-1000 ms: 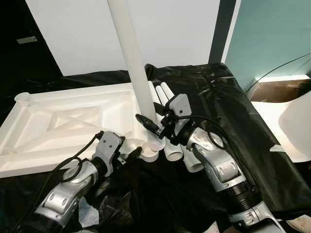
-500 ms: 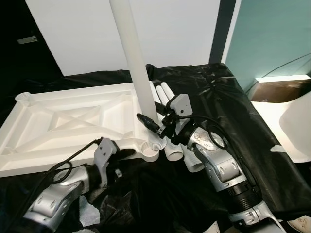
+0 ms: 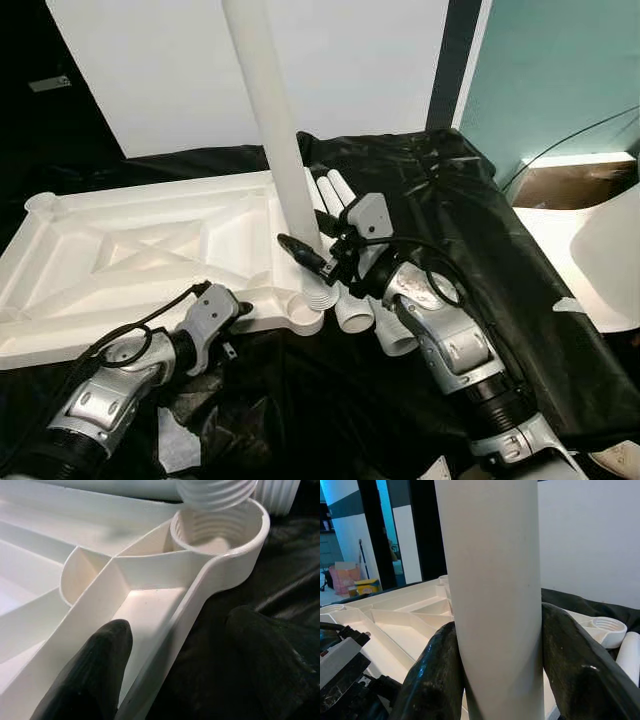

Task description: Building children table

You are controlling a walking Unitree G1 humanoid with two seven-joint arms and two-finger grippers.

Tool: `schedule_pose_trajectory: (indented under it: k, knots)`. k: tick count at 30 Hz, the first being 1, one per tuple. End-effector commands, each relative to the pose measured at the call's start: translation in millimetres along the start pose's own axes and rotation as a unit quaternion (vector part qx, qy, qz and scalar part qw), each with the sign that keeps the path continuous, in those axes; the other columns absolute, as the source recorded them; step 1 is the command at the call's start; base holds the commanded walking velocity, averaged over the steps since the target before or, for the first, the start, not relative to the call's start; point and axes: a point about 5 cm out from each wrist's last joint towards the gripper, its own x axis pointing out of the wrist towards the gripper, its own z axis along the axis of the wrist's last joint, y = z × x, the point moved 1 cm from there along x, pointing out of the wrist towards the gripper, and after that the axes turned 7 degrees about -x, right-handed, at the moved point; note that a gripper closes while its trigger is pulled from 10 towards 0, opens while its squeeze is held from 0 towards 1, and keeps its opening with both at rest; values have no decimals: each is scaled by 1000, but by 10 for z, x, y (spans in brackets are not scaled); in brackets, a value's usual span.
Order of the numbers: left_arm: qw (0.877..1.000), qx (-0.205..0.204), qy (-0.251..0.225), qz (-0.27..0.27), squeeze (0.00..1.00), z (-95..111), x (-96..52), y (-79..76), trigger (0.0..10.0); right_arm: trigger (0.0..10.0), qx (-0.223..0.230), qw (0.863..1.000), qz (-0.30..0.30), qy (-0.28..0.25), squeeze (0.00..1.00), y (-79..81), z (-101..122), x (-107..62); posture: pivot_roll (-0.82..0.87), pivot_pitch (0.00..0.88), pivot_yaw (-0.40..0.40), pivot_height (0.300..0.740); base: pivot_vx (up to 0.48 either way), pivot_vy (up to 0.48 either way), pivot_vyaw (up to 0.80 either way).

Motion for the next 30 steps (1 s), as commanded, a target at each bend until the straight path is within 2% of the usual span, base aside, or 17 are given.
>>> schedule_pose_trajectory:
  k: [1, 5, 7, 8, 9, 10, 11, 12, 13, 14, 15, 16, 18, 19, 30]
  knots:
    - [998, -16, 57, -7, 12, -224, -18, -9, 10000, 10000, 8, 1000, 0, 16, 0, 0, -68, -9, 74, 0, 54, 740, 0, 0, 0]
    - [996, -11, 86, -18, 0, -306, 9, -46, 10000, 10000, 8, 1000, 1, 15, 0, 4, -64, -5, 73, 0, 53, 740, 0, 0, 0]
    - [996, -11, 86, -18, 0, -306, 9, -46, 10000, 10000, 8, 1000, 1, 15, 0, 4, -64, -5, 73, 0, 53, 740, 0, 0, 0]
    - [996, -11, 86, -33, 0, -312, 40, -104, 8078, 10000, 8, 1000, 1, 15, 0, 6, -61, -2, 73, 0, 53, 740, 0, 0, 0]
    - [996, -11, 73, -54, 0, -281, 90, -189, 3373, 10000, 8, 1000, 1, 14, 0, 7, -60, -2, 73, 0, 53, 740, 0, 0, 0]
    - [996, -8, 55, -71, 0, -232, 138, -265, 0, 10000, 7, 1000, 1, 15, 0, 8, -62, -6, 73, 0, 53, 740, 0, 0, 0]
    - [996, -8, 55, -71, 0, -232, 138, -265, 0, 10000, 7, 1000, 1, 15, 0, 8, -62, -6, 73, 0, 53, 740, 0, 0, 0]
    - [996, -6, 36, -86, 0, -176, 181, -333, 0, 10000, 7, 1000, 1, 16, 0, 6, -64, -13, 68, 0, 54, 740, 0, 0, 0]
    - [997, -4, 28, -76, 0, -147, 222, -329, 4510, 10000, 8, 1000, 2, 17, 0, 5, -72, -23, 68, 0, 54, 740, 0, 0, 0]
    - [997, -3, 23, -69, 0, -128, 250, -322, 4510, 10000, 8, 1000, 2, 19, 0, 5, -77, -29, 68, 0, 54, 740, 0, 0, 0]
    - [998, -2, 19, -64, 0, -116, 268, -318, 9373, 10000, 8, 1000, 2, 19, 0, 5, -81, -33, 68, 0, 54, 740, 0, 0, 0]
    - [998, -2, 14, -55, 0, -100, 294, -304, 10000, 10000, 8, 1000, 2, 20, 0, 5, -84, -37, 68, 0, 54, 740, 0, 0, 0]
    - [999, -3, 9, -46, 0, -83, 320, -288, 10000, 10000, 8, 1000, 3, 20, 0, 5, -86, -40, 68, 0, 54, 740, 0, 0, 0]
    - [1000, -5, -7, -22, 0, -33, 375, -243, 10000, 10000, 9, 1000, 4, 21, 0, 10, -88, -42, 61, 0, 56, 740, 0, 0, 0]
    - [999, -6, -28, 30, 0, 44, 427, -129, 10000, 10000, 23, 999, 21, 23, 0, 47, -102, -67, 60, 0, 61, 740, 0, 0, 0]
